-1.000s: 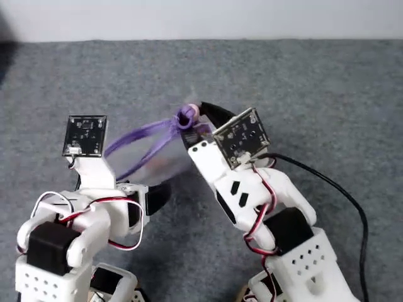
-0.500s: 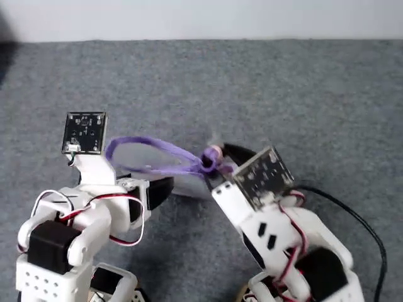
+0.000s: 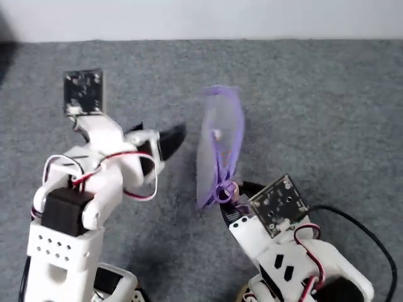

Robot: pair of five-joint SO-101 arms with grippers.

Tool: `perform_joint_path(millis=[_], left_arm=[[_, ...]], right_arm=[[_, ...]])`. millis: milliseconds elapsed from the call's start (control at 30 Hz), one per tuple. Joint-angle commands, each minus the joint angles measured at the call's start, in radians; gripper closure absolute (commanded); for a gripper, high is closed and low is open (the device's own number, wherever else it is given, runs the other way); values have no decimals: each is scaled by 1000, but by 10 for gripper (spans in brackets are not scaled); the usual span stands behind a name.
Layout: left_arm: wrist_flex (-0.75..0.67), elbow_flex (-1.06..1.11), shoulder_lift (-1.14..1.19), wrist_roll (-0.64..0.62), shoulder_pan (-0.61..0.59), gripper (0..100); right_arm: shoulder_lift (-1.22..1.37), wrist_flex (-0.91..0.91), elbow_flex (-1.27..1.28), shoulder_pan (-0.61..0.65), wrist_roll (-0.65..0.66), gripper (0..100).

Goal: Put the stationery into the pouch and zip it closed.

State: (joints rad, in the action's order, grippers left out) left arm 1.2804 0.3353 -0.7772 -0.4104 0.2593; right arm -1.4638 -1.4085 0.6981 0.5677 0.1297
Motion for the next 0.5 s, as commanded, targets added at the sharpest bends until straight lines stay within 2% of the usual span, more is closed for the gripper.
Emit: perform_joint_path(millis=[0,100,167,333,467], left_arm=[[-54,-77,64,-11,74,721],[-54,-76,100,-8,160,721],[-54,-77,106,-6,169,721],[32,-85,69,66,54,720],[144,-82,8,158,-2,717]], right_arm=[[1,2,20,10,-35,991],[-4,7,49,10,-32,991],[-4,7,52,8,-31,991],[-4,58,52,-81,-26,991],[-4,142,51,-189,38,991]])
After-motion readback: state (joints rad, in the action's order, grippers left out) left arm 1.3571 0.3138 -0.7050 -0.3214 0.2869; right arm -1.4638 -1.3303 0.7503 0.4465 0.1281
